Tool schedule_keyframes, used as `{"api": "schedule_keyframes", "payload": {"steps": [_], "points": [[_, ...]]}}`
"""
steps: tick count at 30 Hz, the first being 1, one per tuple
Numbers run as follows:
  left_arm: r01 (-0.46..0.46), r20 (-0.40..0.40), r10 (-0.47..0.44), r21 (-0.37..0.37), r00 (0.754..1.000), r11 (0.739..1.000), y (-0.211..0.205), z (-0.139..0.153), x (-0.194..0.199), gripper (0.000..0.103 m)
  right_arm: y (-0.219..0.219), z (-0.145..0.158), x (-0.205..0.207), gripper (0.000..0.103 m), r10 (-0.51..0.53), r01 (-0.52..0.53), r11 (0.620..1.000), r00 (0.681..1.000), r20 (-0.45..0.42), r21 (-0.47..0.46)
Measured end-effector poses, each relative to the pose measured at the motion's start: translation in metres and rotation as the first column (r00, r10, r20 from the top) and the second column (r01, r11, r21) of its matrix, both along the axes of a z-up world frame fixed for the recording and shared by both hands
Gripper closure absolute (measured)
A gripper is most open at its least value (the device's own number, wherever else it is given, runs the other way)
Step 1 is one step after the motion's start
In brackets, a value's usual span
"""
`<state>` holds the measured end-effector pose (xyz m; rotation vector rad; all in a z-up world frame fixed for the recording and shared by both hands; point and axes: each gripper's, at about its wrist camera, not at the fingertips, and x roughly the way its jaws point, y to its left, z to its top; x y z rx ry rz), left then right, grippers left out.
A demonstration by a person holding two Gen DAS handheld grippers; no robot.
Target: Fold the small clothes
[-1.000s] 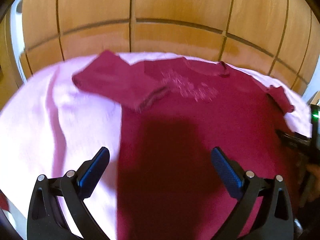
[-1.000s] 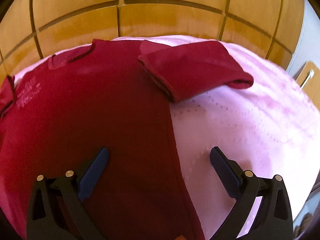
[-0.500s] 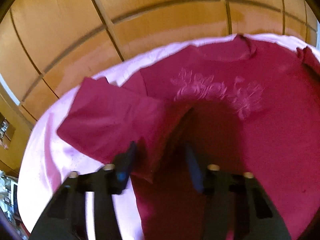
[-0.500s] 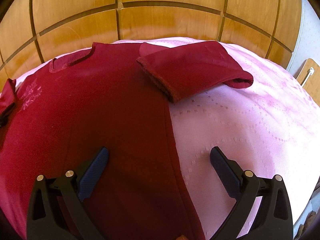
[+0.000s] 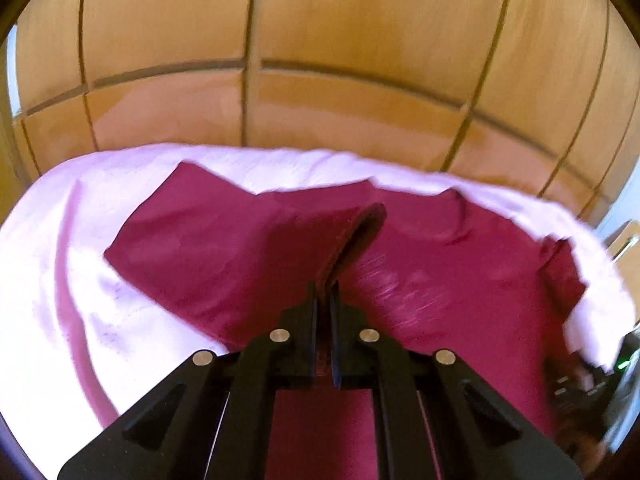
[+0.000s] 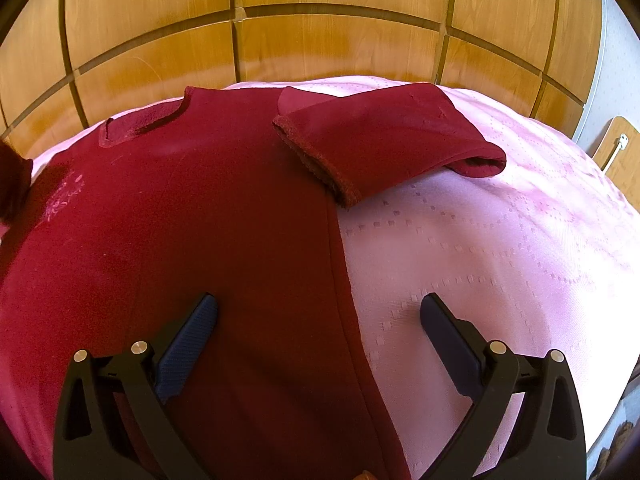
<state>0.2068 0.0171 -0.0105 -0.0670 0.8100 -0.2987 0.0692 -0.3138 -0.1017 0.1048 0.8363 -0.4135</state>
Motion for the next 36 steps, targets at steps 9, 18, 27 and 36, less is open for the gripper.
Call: {"api": "schedule_keyframes", "payload": {"steps": [9, 18, 27, 36], "points": [[0.103, 0.012, -0.102, -0.108, 0.995, 0.989, -0.072, 0.018, 0.004, 0.099, 0.0, 0.0, 0.0, 0.003, 0.001, -0.001, 1.0, 1.0, 0.002, 0.002], [0.168, -0.016, -0.173, -0.146, 0.985, 0.975, -0.148, 0.011, 0.023, 0.099, -0.001, 0.001, -0.001, 0.003, 0.0, 0.0, 1.0, 1.0, 0.006, 0.002], [0.203, -0.022, -0.214, -0.24, 0.976, 0.949, -0.191, -0.008, 0.027, 0.036, -0.003, 0.001, -0.001, 0.003, 0.0, 0.0, 1.0, 1.0, 0.016, 0.004], [0.174, 0.1, -0.162, -0.131, 0.982, 0.976, -0.119, -0.017, -0.015, 0.01, -0.003, 0.001, -0.001, 0.003, 0.0, -0.001, 1.0, 1.0, 0.017, 0.005]]}}
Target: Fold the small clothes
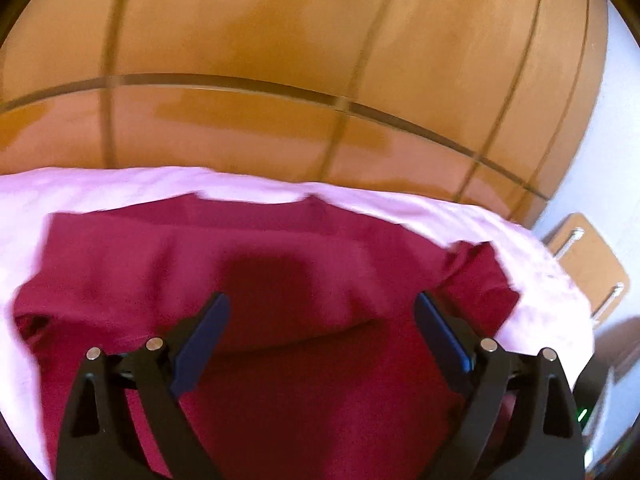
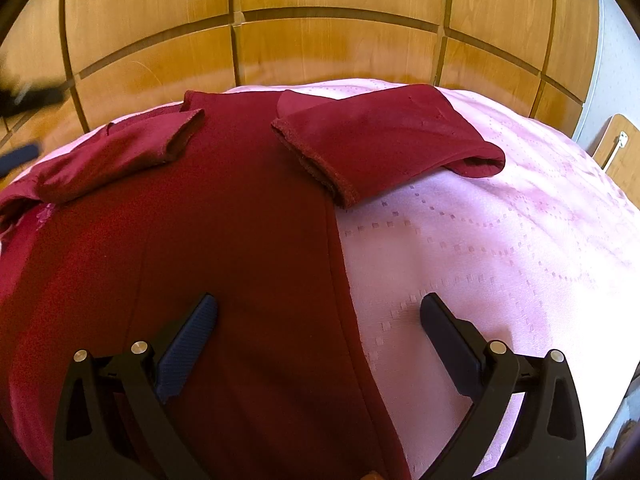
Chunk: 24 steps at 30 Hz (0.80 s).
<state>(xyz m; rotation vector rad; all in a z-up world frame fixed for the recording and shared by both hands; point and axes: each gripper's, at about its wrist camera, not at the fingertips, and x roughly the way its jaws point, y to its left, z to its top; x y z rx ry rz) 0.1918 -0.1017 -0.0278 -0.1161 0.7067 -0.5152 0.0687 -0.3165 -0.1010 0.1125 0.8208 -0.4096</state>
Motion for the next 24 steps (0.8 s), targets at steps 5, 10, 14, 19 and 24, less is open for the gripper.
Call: {"api": "schedule_keyframes", "payload": {"steps": [5, 10, 14, 19, 24], "points": [[-0.268, -0.006, 0.27, 0.089, 0.963, 0.959, 0.092, -0.022, -0.008, 0.011, -0.001, 0.0, 0.001, 0.003, -0.003, 0.003, 1.0, 1.0, -0.01, 0.012], [-0.438, -0.105, 0.461, 0.188, 0.881, 0.879, 0.158, -0.044, 0.011, 0.018, -0.004, 0.0, 0.001, 0.003, -0.001, 0.002, 0.999, 1.0, -0.03, 0.042], [-0.468, -0.175, 0.491, 0.157, 0.854, 0.87, 0.179, -0.055, 0.037, 0.019, -0.01, 0.004, 0.006, 0.003, 0.009, -0.005, 0.997, 0.999, -0.048, 0.083], [-0.507, -0.109, 0.523, 0.144, 0.845, 0.85, 0.181, -0.052, 0.054, 0.03, -0.004, 0.034, 0.002, 0.003, 0.012, -0.028, 0.983, 0.996, 0.085, 0.181], [-0.504, -0.091, 0.524, 0.18, 0.847, 0.845, 0.172, -0.062, 0.045, 0.06, 0.022, 0.054, 0.041, 0.015, 0.13, -0.148, 0.966, 0.987, 0.096, 0.21]]}}
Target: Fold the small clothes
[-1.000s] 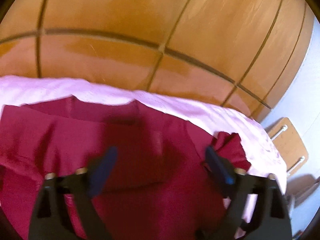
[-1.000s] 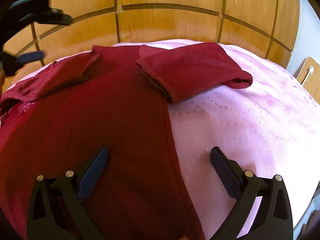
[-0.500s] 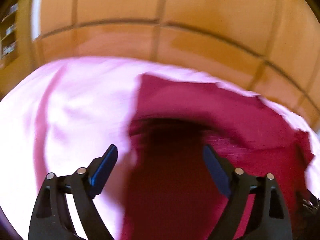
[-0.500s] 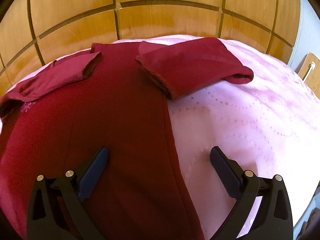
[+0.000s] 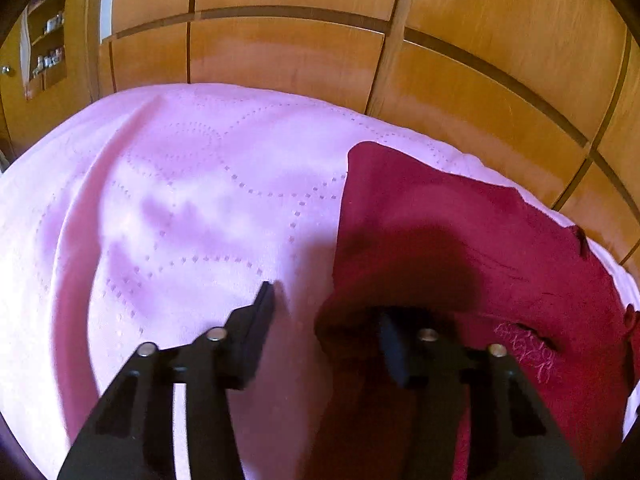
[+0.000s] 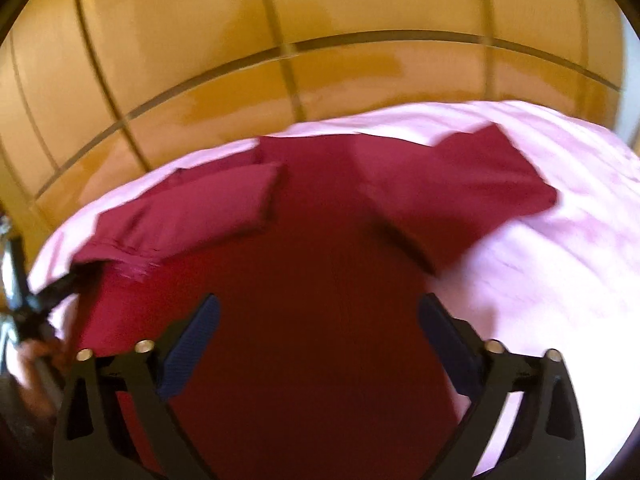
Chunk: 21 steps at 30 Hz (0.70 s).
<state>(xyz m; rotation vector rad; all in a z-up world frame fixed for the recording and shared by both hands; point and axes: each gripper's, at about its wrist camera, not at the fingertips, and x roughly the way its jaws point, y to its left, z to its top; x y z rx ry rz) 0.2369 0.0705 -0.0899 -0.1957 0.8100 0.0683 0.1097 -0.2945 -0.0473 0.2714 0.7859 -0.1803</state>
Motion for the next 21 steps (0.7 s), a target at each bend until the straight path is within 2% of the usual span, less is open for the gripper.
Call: {"api": "schedule_keyframes", "payload": {"steps": [2, 5, 8, 11, 12, 14, 16, 17, 20, 21], "points": [[0.002, 0.034, -0.003, 0.022, 0.999, 1.0, -0.003, 0.005, -0.006, 0.067, 0.005, 0.0, 0.024, 0.029, 0.028, -0.027, 0.998, 0.999, -0.017, 0.051], [-0.007, 0.059, 0.004, 0.047, 0.998, 0.999, -0.005, 0.008, -0.012, 0.068, 0.001, -0.012, 0.058, 0.039, 0.025, -0.018, 0.991, 0.998, -0.055, 0.134], [-0.021, 0.021, 0.02, 0.041, 1.0, 0.999, -0.003, 0.001, -0.006, 0.068, -0.007, -0.029, 0.087, 0.04, -0.02, 0.044, 0.971, 0.995, -0.102, 0.234], [-0.021, -0.002, 0.021, 0.047, 1.0, 0.999, -0.004, -0.005, -0.003, 0.068, -0.011, -0.038, 0.106, 0.042, -0.058, 0.082, 0.957, 0.994, -0.092, 0.279], [-0.02, -0.002, 0.02, 0.055, 1.0, 0.998, -0.005, -0.005, -0.003, 0.07, -0.009, -0.04, 0.109, 0.046, -0.061, 0.082, 0.955, 0.995, -0.083, 0.285], [-0.015, 0.004, 0.014, 0.074, 1.0, 0.997, -0.009, -0.006, -0.003, 0.074, -0.006, -0.041, 0.12, 0.073, -0.056, 0.075, 0.953, 0.996, -0.074, 0.292], [-0.014, 0.006, 0.013, 0.088, 1.0, 0.996, -0.011, -0.005, -0.003, 0.082, -0.003, -0.041, 0.126, 0.087, -0.033, 0.055, 0.956, 0.996, -0.078, 0.29], [-0.02, 0.008, 0.02, 0.099, 1.0, 0.995, -0.012, -0.005, -0.004, 0.083, -0.001, -0.037, 0.127, 0.096, -0.019, 0.037, 0.961, 0.998, -0.067, 0.274], [-0.028, 0.009, 0.027, 0.112, 1.0, 0.993, -0.014, -0.005, -0.005, 0.083, 0.0, -0.019, 0.122, 0.097, -0.022, 0.024, 0.983, 1.0, -0.012, 0.181], [-0.029, 0.007, 0.028, 0.117, 1.0, 0.993, -0.015, -0.005, -0.004, 0.083, -0.002, -0.016, 0.121, 0.101, -0.035, 0.034, 0.986, 0.999, -0.001, 0.164]]}}
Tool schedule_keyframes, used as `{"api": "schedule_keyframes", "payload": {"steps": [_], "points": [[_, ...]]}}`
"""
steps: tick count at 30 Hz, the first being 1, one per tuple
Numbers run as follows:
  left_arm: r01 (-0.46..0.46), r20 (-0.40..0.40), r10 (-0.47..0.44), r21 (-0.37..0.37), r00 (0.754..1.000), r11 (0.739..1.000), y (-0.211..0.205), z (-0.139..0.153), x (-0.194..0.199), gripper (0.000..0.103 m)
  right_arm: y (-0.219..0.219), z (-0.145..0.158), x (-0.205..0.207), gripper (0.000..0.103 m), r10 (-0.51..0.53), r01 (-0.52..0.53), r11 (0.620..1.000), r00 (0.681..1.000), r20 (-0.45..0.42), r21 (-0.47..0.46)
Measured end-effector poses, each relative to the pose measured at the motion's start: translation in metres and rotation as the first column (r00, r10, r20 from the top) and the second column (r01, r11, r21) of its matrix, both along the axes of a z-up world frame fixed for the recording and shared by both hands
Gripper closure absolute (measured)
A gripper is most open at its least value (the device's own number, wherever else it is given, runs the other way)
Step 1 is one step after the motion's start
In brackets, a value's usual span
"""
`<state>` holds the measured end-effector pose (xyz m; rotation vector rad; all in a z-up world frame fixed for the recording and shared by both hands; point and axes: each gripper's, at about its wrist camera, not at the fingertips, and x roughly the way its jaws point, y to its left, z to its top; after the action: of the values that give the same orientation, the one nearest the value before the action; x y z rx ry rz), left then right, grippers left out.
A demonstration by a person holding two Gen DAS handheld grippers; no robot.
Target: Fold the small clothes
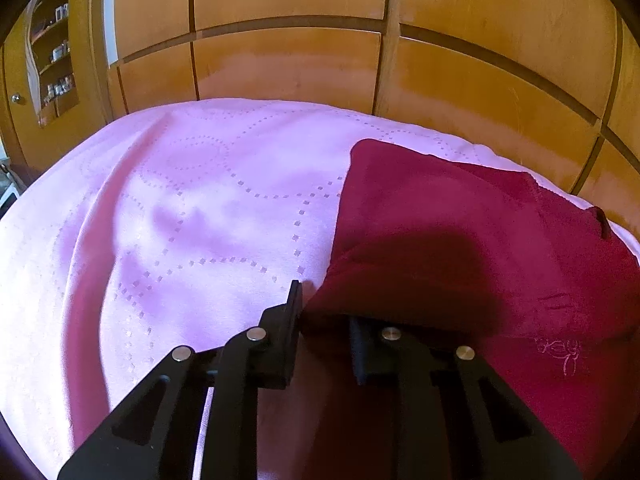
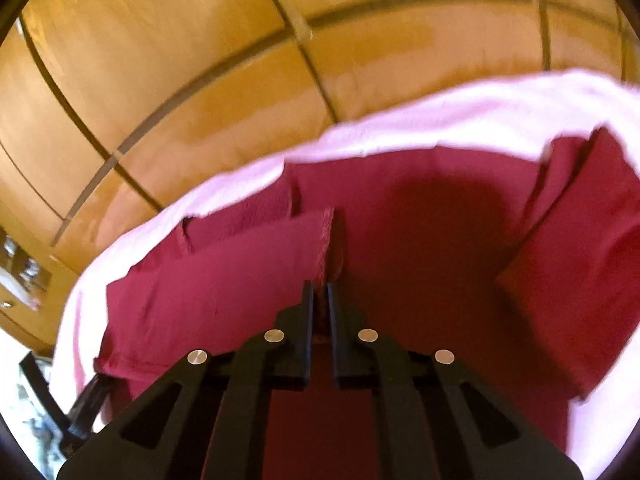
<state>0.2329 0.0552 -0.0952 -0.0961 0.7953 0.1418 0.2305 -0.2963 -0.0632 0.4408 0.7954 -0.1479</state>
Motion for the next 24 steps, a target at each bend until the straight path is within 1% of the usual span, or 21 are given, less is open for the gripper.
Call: {"api": "schedule_keyframes", "payload": {"steps": [3, 6, 9, 10, 11, 12, 13, 15, 16, 18, 19, 22, 24], "points": [[0.002, -0.016, -0.001, 0.027, 1.0, 1.0, -0.005, -0.001, 0.004, 0.083, -0.005, -0.006, 0.002, 0.101, -0.021, 0.02, 1.0, 1.0, -0.013, -0.016], [0.004, -0.042, -0.002, 0.04, 0.999, 0.999, -0.006, -0.005, 0.009, 0.082, -0.001, -0.028, 0.007, 0.101, -0.01, 0.007, 0.998, 0.998, -0.06, -0.055], [0.005, -0.054, 0.0, 0.088, 0.999, 0.996, -0.013, -0.005, 0.01, 0.082, 0.002, -0.035, 0.005, 0.101, -0.011, 0.007, 0.995, 0.999, -0.039, -0.1], [0.005, -0.053, 0.0, 0.091, 0.999, 0.996, -0.014, -0.005, 0.01, 0.081, 0.003, -0.035, 0.004, 0.101, -0.013, 0.008, 0.993, 0.999, -0.037, -0.116], [0.0, -0.052, 0.004, 0.085, 0.999, 0.996, -0.012, -0.004, 0.009, 0.078, 0.005, -0.036, 0.004, 0.101, -0.013, 0.009, 0.991, 0.999, -0.033, -0.131], [-0.009, -0.05, 0.013, 0.077, 0.999, 0.997, -0.01, -0.002, 0.008, 0.066, 0.005, -0.037, 0.003, 0.101, -0.014, 0.01, 0.991, 0.999, -0.03, -0.133], [-0.031, -0.043, 0.033, 0.055, 0.999, 0.998, -0.004, 0.0, 0.005, 0.051, 0.003, -0.037, 0.002, 0.101, -0.014, 0.011, 0.992, 1.0, -0.025, -0.128], [-0.043, -0.011, 0.043, -0.038, 0.999, 0.998, 0.012, 0.008, -0.006, 0.04, -0.003, -0.038, -0.003, 0.101, -0.014, 0.013, 0.995, 1.0, -0.011, -0.098], [-0.042, 0.016, 0.044, -0.106, 0.999, 0.994, 0.023, 0.013, -0.018, 0.039, -0.007, -0.039, -0.004, 0.101, -0.015, 0.015, 0.997, 1.0, -0.001, -0.071], [-0.036, 0.06, 0.046, -0.169, 0.997, 0.985, 0.033, 0.022, -0.034, 0.039, -0.011, -0.041, -0.007, 0.101, -0.015, 0.015, 0.999, 1.0, 0.01, -0.039], [-0.025, 0.087, 0.042, -0.184, 0.995, 0.983, 0.034, 0.03, -0.042, 0.038, -0.012, -0.041, -0.007, 0.101, -0.015, 0.015, 0.999, 1.0, 0.014, -0.031], [0.006, 0.127, 0.014, -0.153, 0.992, 0.988, 0.019, 0.045, -0.046, 0.041, -0.01, -0.04, -0.006, 0.101, -0.016, 0.017, 0.999, 1.0, 0.014, -0.044], [0.022, 0.133, -0.005, -0.126, 0.991, 0.992, 0.01, 0.051, -0.041, 0.041, -0.008, -0.039, -0.005, 0.099, -0.017, 0.018, 0.998, 1.0, 0.015, -0.053]]}}
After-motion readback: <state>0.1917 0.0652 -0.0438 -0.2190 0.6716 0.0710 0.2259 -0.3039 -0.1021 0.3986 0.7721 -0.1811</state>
